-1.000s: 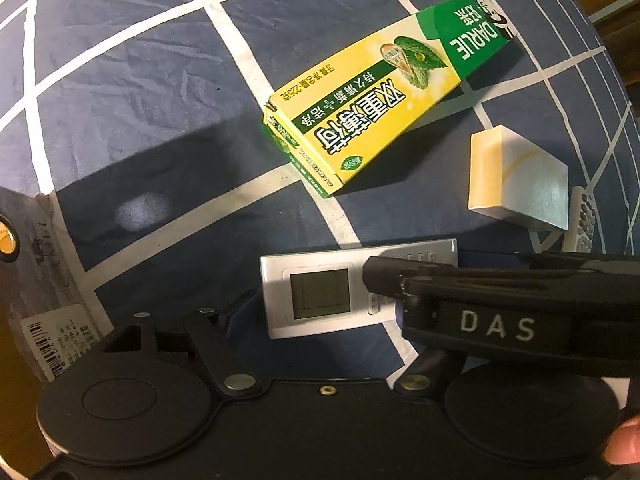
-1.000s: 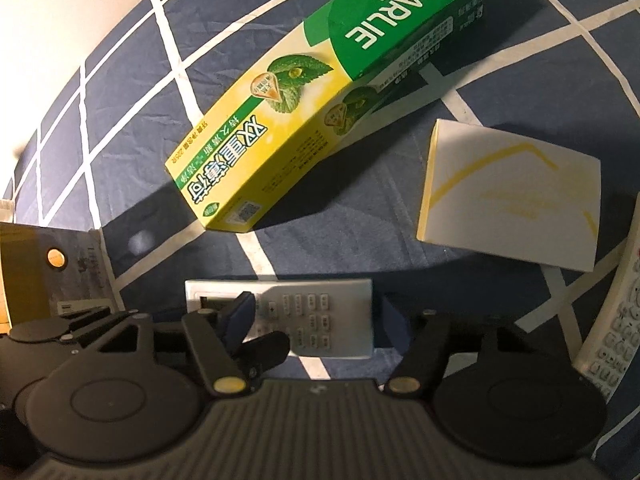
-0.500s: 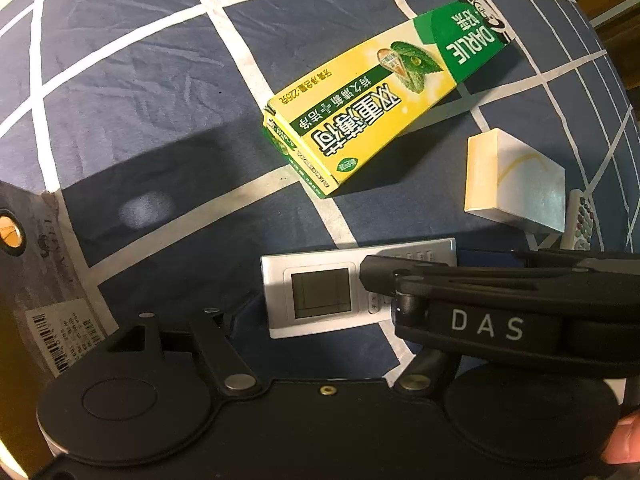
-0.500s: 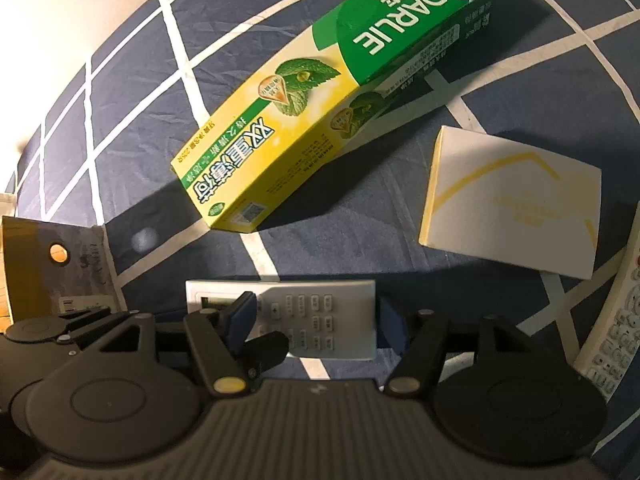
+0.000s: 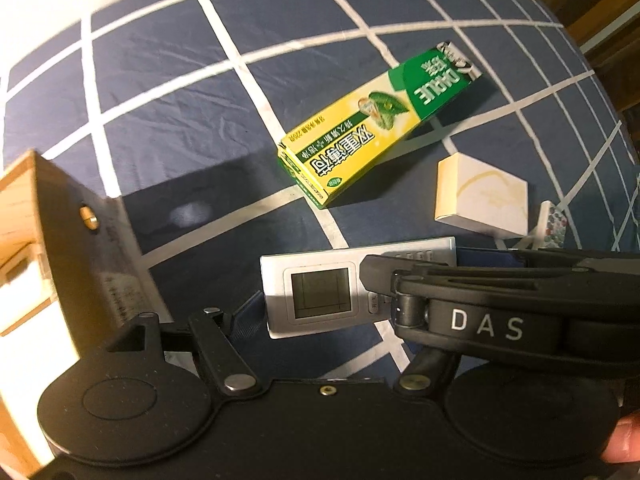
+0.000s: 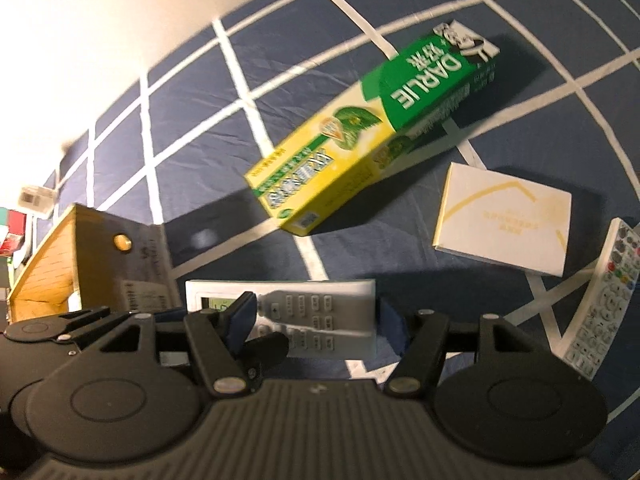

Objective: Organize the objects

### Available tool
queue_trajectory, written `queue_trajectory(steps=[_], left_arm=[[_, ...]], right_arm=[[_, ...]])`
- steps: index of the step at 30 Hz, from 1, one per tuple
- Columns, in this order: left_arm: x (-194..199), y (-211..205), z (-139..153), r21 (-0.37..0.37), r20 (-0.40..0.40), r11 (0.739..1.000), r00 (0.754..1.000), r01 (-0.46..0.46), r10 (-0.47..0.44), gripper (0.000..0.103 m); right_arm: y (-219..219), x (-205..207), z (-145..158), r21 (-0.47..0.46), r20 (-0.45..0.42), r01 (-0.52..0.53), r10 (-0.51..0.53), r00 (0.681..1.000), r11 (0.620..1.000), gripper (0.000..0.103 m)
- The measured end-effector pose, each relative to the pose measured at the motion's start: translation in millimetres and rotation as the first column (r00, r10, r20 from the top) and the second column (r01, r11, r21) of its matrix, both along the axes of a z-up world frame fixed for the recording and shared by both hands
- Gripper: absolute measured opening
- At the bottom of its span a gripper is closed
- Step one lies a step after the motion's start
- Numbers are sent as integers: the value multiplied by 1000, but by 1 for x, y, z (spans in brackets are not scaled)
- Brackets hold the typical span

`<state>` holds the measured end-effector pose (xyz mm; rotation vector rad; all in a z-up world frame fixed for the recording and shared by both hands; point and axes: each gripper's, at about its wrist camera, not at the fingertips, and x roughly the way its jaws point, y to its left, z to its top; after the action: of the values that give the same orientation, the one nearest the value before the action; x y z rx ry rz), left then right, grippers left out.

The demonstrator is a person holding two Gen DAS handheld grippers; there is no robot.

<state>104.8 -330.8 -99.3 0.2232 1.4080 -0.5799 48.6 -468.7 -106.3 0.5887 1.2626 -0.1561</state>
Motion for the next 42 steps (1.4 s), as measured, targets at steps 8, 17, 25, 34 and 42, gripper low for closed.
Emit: queue_trajectory(steps=[8, 17, 25, 34, 42], left_arm=[[-28, 21, 35, -17, 65, 1000, 998, -24, 25, 68], [-54, 51, 60, -45, 110, 997, 992, -62, 67, 68], [-66, 87, 73, -61, 133, 991, 983, -116, 123, 68], [-69, 136, 83, -73, 152, 979, 968, -190, 199, 68], [-67, 185, 86, -88, 156, 959, 948, -268, 279, 68]], right_arm=[[20, -25, 36, -18, 66, -22, 24, 998, 1000, 65], [52, -47, 63, -45, 112, -57, 61, 992, 997, 65], [88, -52, 77, -64, 137, -109, 117, 984, 992, 65], [136, -44, 87, -77, 157, -186, 197, 968, 979, 65], [182, -29, 93, -93, 161, -269, 281, 946, 959, 65]])
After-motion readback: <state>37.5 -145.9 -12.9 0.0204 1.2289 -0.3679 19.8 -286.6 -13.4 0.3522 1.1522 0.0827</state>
